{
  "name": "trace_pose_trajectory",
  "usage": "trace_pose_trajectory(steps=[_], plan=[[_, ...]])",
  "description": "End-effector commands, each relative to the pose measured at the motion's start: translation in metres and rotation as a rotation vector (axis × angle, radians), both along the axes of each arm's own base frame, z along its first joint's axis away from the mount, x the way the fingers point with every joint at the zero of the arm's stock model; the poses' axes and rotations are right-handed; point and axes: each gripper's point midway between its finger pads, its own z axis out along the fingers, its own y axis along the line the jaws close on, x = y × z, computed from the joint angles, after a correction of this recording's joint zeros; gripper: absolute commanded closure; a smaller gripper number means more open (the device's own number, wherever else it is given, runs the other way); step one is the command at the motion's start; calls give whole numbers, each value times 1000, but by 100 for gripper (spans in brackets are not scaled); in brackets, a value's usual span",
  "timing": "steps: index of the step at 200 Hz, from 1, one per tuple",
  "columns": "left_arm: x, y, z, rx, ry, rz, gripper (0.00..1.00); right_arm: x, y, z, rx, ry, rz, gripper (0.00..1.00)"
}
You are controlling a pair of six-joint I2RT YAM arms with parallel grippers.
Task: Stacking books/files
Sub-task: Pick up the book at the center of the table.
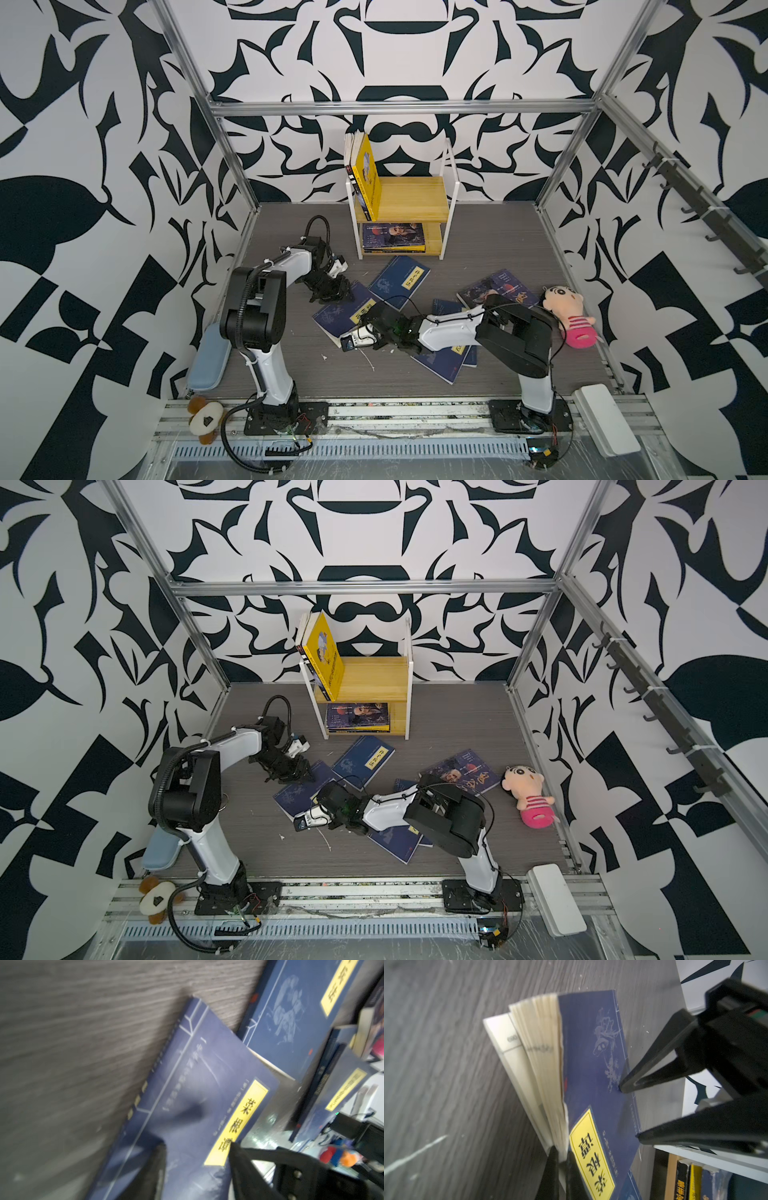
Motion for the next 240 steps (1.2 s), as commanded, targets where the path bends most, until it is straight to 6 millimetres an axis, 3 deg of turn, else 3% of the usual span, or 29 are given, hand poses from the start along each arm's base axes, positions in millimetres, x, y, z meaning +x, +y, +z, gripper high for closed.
trace_pose_trajectory(steps=[1, 32, 66, 108, 148, 178, 217, 240], plan=[[-12, 9, 28, 29, -30, -5, 31, 17, 1, 41, 67, -129, -2, 100], [-3, 31, 55, 8, -142, 80, 10, 20, 2, 70, 145, -158, 19, 100], [12, 55, 51, -49, -174, 216, 8, 21, -2, 97, 227, -123, 35, 100], [11, 48, 41, -104, -108, 229, 6, 25, -6, 120, 311, -143, 46, 100], [5, 31, 37, -241, 17, 290, 10, 31, -10, 128, 353, -163, 17, 100], [1, 26, 29, -276, 82, 332, 20, 35, -12, 126, 368, -166, -1, 100], [0, 39, 9, -172, 129, 347, 20, 41, -17, 126, 380, -186, -29, 100], [-1, 23, 13, -276, 210, 372, 23, 43, -18, 125, 384, -190, -42, 100]])
